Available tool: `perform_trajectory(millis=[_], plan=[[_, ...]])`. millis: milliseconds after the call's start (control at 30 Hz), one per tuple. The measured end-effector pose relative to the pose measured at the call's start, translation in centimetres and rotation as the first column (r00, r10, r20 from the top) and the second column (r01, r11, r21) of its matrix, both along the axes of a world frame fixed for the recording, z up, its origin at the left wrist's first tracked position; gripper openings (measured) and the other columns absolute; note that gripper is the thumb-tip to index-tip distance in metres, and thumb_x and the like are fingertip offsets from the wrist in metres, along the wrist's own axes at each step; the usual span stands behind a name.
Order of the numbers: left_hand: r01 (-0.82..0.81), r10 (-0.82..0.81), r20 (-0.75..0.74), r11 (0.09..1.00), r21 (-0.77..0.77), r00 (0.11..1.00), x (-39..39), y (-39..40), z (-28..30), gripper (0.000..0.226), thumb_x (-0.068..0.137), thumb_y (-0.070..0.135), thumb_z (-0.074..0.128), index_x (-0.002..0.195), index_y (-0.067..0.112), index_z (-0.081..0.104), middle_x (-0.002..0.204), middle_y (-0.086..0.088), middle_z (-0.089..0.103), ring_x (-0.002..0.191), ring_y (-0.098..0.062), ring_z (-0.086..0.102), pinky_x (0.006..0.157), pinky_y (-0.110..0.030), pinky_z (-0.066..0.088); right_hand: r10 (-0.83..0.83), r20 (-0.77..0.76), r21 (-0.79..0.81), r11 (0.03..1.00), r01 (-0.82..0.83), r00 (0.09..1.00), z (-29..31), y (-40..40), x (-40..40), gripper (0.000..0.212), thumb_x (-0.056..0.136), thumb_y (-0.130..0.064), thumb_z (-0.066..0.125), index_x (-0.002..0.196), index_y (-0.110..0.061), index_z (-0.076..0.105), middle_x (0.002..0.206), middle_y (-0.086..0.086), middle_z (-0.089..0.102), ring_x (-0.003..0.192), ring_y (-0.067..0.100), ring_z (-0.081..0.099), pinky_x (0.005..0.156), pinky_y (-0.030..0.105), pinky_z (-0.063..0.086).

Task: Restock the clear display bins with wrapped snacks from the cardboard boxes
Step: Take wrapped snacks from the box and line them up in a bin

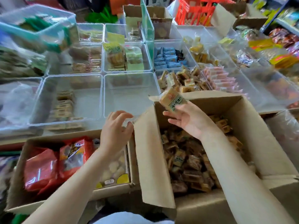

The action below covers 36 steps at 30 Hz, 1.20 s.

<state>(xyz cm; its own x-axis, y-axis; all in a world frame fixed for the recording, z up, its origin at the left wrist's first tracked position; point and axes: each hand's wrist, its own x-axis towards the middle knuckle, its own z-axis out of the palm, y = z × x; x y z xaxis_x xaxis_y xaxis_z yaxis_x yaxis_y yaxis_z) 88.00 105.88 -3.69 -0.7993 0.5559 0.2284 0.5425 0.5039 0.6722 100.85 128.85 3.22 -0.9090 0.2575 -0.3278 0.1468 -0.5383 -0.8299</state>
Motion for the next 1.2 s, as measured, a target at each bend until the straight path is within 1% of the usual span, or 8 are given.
perform_trajectory(millis=[100,300,433,567,633,700,933,1200], plan=[[-0.039,0.036,-0.020,0.987,-0.159,0.999,-6.6,-4.7,-2.0,0.023,0.089,0.016,0.064,0.111,0.011,0.072,0.118,-0.009,0.065,0.114,-0.029,0.055,0.094,-0.039,0.044,0.097,0.037,0.074,0.992,-0.099,0.995,0.2,-4.1,-6.6,0.047,0.090,-0.010,0.065,0.133,-0.003,0.048,0.111,0.014,0.067,0.099,0.025,0.067,0.073,0.032,0.057],[-0.163,0.148,-0.069,0.919,-0.359,0.987,-20.4,-14.6,-6.6,0.046,0.079,0.035,0.051,0.104,0.002,0.070,0.112,-0.019,0.065,0.105,-0.043,0.059,0.085,-0.054,0.054,0.149,0.400,0.230,0.939,-0.256,0.904,-5.1,-13.2,-21.1,0.016,0.097,-0.029,0.060,0.098,-0.014,0.065,0.081,0.007,0.069,0.062,0.013,0.066,0.050,0.023,0.038],[-0.254,0.218,-0.130,0.857,-0.448,0.967,-27.5,-20.3,-10.0,0.062,0.085,0.031,0.064,0.137,0.002,0.050,0.150,-0.027,0.041,0.143,-0.044,0.034,0.114,-0.057,0.032,0.063,0.508,0.415,0.856,-0.309,0.859,-9.7,-18.6,-29.6,0.022,0.097,-0.020,0.061,0.115,-0.007,0.058,0.091,0.008,0.068,0.064,0.017,0.064,0.055,0.029,0.046],[-0.184,0.203,-0.025,0.827,-0.532,0.979,-30.6,-23.2,-12.7,0.083,0.092,0.056,0.040,0.159,0.013,0.018,0.167,-0.020,0.002,0.155,-0.034,-0.003,0.125,-0.050,0.007,0.019,0.517,0.789,0.378,-0.485,0.856,-13.6,-21.7,-34.6,0.029,0.088,-0.019,0.067,0.116,-0.020,0.060,0.100,-0.002,0.061,0.087,0.021,0.059,0.076,0.032,0.048],[-0.176,0.194,-0.028,0.807,-0.564,0.981,-30.9,-23.4,-13.2,0.087,0.087,0.064,0.019,0.161,0.019,0.009,0.167,-0.017,-0.007,0.155,-0.029,-0.011,0.126,-0.047,0.003,0.016,0.553,0.825,0.130,-0.550,0.833,-15.6,-22.4,-36.4,0.033,0.089,-0.020,0.064,0.122,-0.023,0.060,0.111,0.002,0.061,0.101,0.025,0.058,0.082,0.035,0.049],[-0.175,0.186,-0.038,0.805,-0.567,0.982,-30.9,-23.4,-13.2,0.089,0.085,0.065,0.018,0.162,0.021,0.010,0.167,-0.017,-0.007,0.155,-0.029,-0.011,0.125,-0.046,0.005,0.003,0.576,0.817,0.008,-0.576,0.817,-17.4,-23.0,-37.9,0.035,0.091,-0.017,0.060,0.125,-0.025,0.060,0.118,0.005,0.060,0.109,0.029,0.056,0.085,0.038,0.050],[-0.174,0.174,-0.054,0.814,-0.553,0.983,-31.1,-23.4,-13.5,0.084,0.086,0.057,0.029,0.161,0.022,0.015,0.168,-0.017,-0.004,0.155,-0.031,-0.009,0.124,-0.048,0.008,0.136,0.781,0.607,0.059,-0.792,0.609,-21.8,-25.4,-41.6,0.045,0.094,-0.039,0.064,0.136,-0.024,0.061,0.134,0.000,0.064,0.122,0.022,0.059,0.098,0.031,0.046],[-0.161,0.162,-0.050,0.800,-0.578,0.985,-31.1,-23.4,-13.6,0.083,0.087,0.059,0.021,0.161,0.023,0.015,0.167,-0.018,-0.008,0.154,-0.033,-0.013,0.124,-0.050,0.010,0.001,0.735,0.662,0.213,-0.718,0.678,-23.3,-27.6,-43.4,0.026,0.098,-0.032,0.059,0.115,-0.021,0.075,0.115,0.003,0.072,0.108,0.024,0.065,0.091,0.033,0.051]])
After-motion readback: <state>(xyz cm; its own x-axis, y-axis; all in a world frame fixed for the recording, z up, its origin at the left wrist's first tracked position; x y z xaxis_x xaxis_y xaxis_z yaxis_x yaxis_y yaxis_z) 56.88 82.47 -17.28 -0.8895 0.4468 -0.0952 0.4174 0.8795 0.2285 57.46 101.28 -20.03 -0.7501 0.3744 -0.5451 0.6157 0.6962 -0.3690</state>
